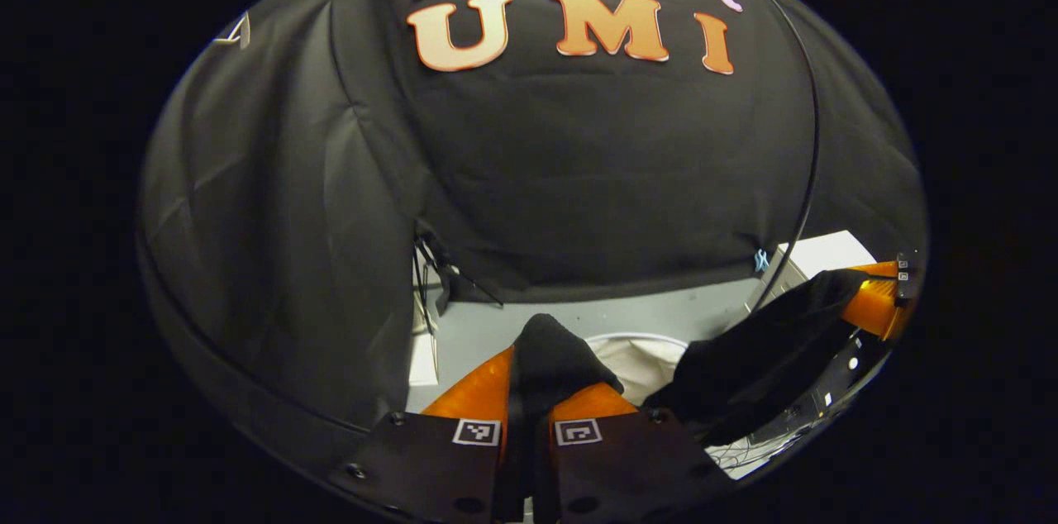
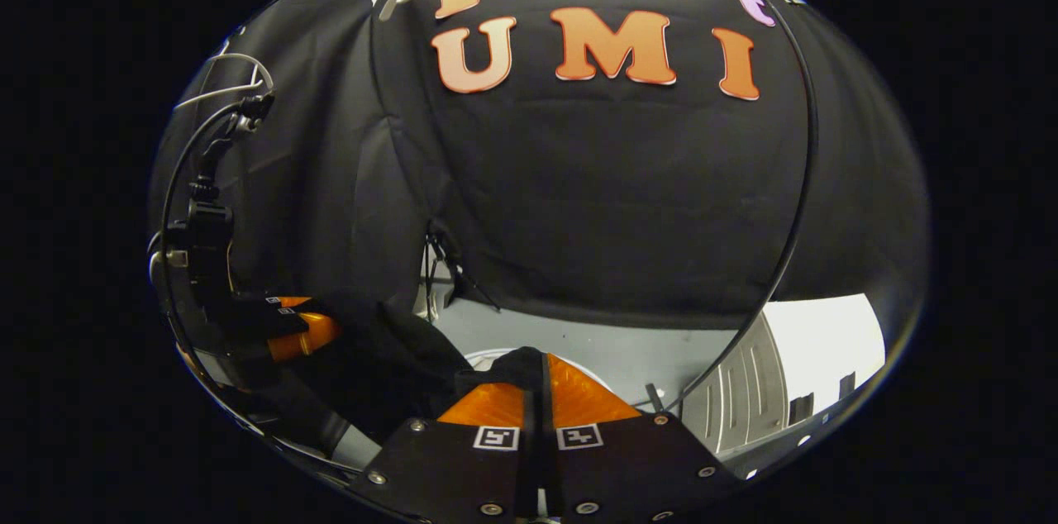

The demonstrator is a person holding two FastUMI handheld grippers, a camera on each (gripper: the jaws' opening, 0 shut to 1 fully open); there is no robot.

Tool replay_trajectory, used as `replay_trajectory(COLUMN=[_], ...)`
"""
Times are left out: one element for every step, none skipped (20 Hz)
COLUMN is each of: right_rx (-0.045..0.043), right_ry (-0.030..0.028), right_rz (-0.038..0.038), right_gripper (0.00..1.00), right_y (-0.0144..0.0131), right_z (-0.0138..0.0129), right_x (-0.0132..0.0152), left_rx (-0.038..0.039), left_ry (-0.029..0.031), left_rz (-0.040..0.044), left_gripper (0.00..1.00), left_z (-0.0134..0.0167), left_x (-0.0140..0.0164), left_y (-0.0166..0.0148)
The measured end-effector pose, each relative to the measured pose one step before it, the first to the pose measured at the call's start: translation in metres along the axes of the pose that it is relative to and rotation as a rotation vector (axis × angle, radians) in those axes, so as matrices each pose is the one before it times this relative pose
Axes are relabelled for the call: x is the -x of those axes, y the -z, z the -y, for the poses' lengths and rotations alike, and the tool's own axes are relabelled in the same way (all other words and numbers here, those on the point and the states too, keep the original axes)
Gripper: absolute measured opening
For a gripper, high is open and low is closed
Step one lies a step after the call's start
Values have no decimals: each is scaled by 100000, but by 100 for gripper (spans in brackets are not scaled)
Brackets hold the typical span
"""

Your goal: Grasp the clothes on the hanger with both hands and then place them into the laundry hamper below.

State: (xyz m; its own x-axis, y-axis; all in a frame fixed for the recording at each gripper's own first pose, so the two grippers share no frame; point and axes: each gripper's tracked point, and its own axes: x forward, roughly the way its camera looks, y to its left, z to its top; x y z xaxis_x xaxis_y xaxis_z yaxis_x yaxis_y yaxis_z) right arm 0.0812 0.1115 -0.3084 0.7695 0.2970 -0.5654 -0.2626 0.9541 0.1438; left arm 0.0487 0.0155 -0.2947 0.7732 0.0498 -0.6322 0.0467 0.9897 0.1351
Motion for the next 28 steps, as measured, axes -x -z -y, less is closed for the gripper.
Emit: replay_trajectory(right_rx=[-316, 214, 103, -735, -759, -391, -138, 344, 556, -222, -295, -417, -560, -523, -479, -605, -714, -923, -931, -760, -505, -279, -175, -252, -399, -469, -471, -464], right_ry=[-20, 403, 392, -53, -1086, -722, -94, 420, 823, -250, 829, 561, 229, 378, 450, 571, 550, 173, 23, -22, 277, 341, 379, 312, 169, 284, 247, 492], right_rz=[-1693, -1683, -2181, -2977, -2139, -1458, -520, -485, -1033, -744, -1303, -872, -1154, -1643, -1409, -791, -1149, -698, -483, -187, 10, 163, 61, 36, 228, 410, 708, 1251], right_gripper=[2, 2, 3, 3, 4, 5, 6, 10, 10, 16, 31, 34, 48, 58, 63, 74, 82, 91, 92, 93, 93, 93, 93, 93, 93, 93, 93, 93], right_y=[982, 950, 1022, 918, 819, 478, 204, 235, 493, 344, 176, 515, 7, 316, 486, 431, 373, 176, 334, 249, 194, -113, -76, -3, -173, -297, -331, -621], right_z=[-40, -120, 74, -51, -279, -152, -156, 22, 179, -142, 102, 80, -41, 135, 81, 287, 346, 125, -8, 86, 132, 220, 186, 141, -49, 160, 128, 180], right_x=[-341, -302, -109, -355, -81, -80, 41, 91, 110, -68, -145, -51, -69, -92, -59, -62, 164, 219, 174, 23, 28, 16, 171, 266, 38, 120, 259, 239], left_rx=[469, 128, -201, -190, 207, 459, 587, 232, 297, -242, 414, 1530, 2094, 1681, 441, -77, -77, 117, 752, 1072, 1034, 841, 614, 304, -106, -372, -304, -214], left_ry=[812, 595, 124, -103, -82, -366, -187, -870, 384, -1288, -1647, -885, 39, -325, -2921, -2147, -1970, -1075, -171, -105, 23, 221, 396, 213, 337, 325, 663, 1173], left_rz=[-1891, -2056, -1794, -1505, -1237, -901, -1015, -1036, -990, -1769, -1766, -2378, -2275, -2050, 780, 656, 296, -89, -194, -55, 270, 513, 379, 237, 264, 146, 321, 1028], left_gripper=[10, 12, 10, 10, 10, 11, 11, 11, 18, 23, 39, 54, 69, 85, 100, 100, 99, 99, 99, 99, 99, 99, 99, 99, 99, 99, 100, 99], left_z=[275, 385, 46, -55, -3, -131, -185, -198, -218, -359, -544, -355, -101, -60, -638, -729, -697, -463, -209, -184, -160, -155, 121, -8, 121, 152, 239, 374], left_x=[-122, -35, -314, -212, -63, -28, 73, 298, -124, 8, -354, -297, -184, 84, 153, -178, 60, 151, -16, 79, 64, 6, 80, 92, 94, 89, 195, 447], left_y=[1010, 1096, 844, 852, 514, 447, 234, 587, 335, 672, 671, 847, 816, 838, 153, -25, -128, 85, -128, -41, -247, 64, -119, -86, -158, 45, -223, -522])
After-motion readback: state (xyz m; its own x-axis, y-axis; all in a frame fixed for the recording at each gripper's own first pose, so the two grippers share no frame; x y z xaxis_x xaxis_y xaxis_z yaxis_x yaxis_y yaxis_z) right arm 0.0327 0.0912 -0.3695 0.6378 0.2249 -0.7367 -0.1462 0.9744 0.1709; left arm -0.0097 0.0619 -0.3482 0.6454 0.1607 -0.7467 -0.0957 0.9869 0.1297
